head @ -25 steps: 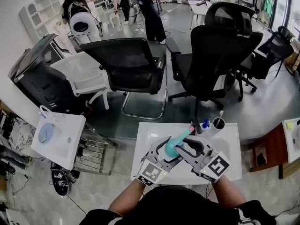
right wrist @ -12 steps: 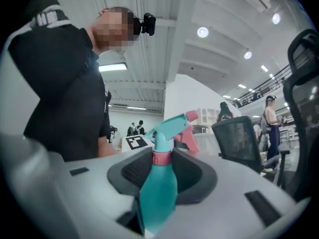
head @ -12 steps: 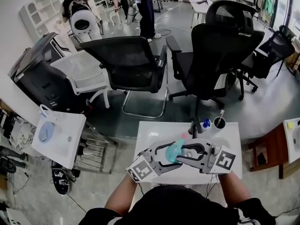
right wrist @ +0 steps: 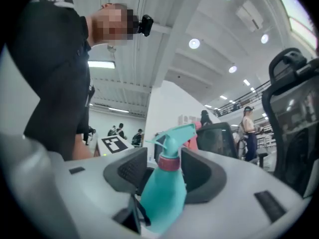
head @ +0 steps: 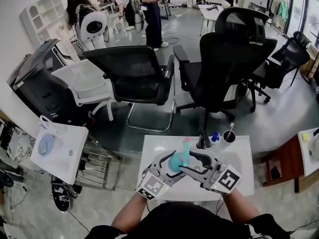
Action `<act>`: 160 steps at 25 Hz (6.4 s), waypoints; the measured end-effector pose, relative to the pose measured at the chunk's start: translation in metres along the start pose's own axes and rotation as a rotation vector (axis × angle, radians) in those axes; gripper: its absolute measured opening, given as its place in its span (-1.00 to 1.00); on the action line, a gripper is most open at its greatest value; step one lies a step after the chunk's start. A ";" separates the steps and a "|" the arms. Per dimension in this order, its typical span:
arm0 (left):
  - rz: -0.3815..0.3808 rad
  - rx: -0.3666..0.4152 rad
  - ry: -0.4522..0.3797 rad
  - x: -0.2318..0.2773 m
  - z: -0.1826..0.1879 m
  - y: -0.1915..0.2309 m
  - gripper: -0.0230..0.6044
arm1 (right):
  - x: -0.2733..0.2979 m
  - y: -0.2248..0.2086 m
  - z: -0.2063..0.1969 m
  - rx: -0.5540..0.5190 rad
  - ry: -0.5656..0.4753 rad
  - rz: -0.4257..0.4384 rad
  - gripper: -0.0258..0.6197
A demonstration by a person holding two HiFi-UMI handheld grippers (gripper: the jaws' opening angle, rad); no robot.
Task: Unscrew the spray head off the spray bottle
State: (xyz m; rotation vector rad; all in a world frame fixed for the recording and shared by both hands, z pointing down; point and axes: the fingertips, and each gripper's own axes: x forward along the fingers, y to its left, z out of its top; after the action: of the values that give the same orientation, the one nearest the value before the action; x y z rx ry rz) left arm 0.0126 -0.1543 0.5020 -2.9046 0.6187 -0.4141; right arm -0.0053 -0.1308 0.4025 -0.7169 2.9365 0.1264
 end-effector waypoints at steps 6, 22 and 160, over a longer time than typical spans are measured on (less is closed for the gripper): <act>0.195 -0.068 0.060 -0.004 -0.009 0.018 0.32 | 0.003 0.008 0.000 -0.086 0.022 -0.141 -0.24; 0.314 -0.076 0.097 -0.001 -0.008 0.016 0.32 | 0.007 -0.010 0.013 -0.111 0.046 -0.384 -0.24; 0.237 -0.169 0.087 -0.006 -0.005 0.040 0.31 | 0.012 -0.016 0.002 -0.050 0.144 -0.129 -0.40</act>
State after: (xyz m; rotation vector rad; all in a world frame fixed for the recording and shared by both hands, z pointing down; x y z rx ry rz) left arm -0.0094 -0.1878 0.4973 -2.9309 1.0452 -0.4790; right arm -0.0083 -0.1506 0.3980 -0.9583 3.0197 0.1433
